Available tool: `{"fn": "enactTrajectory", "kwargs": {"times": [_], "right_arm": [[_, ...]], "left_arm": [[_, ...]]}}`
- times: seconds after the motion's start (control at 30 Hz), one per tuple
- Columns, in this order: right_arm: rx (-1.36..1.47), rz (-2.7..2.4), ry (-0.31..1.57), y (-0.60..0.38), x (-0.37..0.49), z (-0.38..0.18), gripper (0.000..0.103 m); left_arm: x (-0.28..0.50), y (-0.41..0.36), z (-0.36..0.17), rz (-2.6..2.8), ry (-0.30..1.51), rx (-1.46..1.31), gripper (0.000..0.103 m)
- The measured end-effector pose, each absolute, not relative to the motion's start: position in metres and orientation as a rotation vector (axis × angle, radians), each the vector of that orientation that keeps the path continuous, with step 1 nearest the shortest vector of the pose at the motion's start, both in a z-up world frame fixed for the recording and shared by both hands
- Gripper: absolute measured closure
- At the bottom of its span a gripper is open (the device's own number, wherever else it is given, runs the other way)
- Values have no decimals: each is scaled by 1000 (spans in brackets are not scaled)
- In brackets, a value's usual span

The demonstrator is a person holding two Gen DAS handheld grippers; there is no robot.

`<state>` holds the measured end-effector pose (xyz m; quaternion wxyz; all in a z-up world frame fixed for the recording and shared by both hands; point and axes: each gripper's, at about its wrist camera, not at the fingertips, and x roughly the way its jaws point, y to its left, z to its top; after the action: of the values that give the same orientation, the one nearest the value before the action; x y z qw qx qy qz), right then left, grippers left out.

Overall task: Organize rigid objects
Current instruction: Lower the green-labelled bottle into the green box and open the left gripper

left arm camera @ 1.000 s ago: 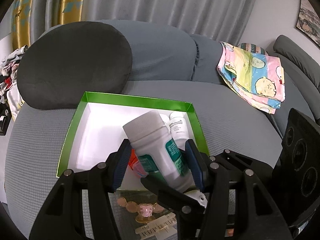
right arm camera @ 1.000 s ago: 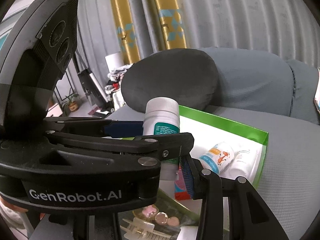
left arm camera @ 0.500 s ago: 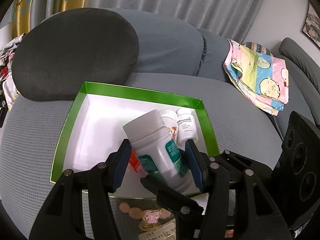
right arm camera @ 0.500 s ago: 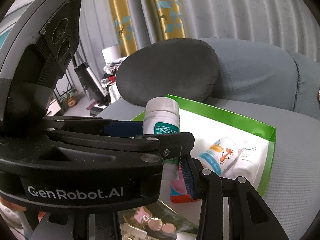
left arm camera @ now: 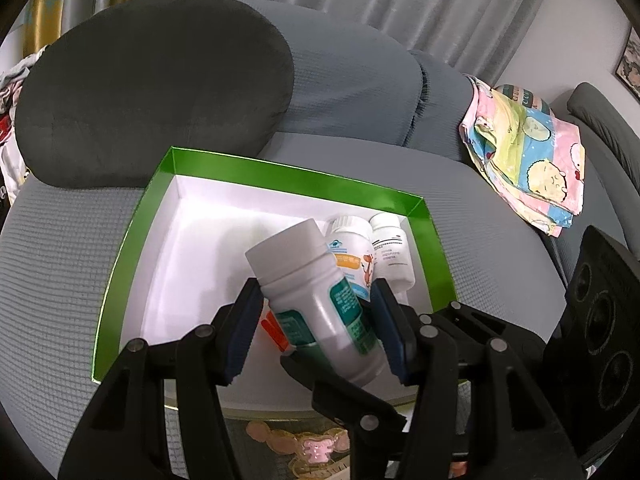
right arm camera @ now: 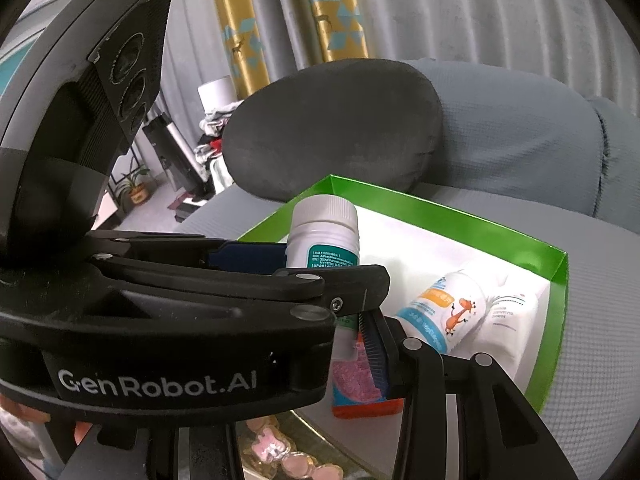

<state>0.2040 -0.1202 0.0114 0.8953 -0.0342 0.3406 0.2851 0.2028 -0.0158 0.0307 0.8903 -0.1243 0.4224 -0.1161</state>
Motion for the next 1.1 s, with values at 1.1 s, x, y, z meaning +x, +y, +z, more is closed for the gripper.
{"fn": "enactTrajectory", "kwargs": {"times": [1.1], "right_arm": [[-54, 488, 805, -126, 223, -2, 49]], "left_arm": [[217, 3, 12, -197, 944, -316, 20]]}}
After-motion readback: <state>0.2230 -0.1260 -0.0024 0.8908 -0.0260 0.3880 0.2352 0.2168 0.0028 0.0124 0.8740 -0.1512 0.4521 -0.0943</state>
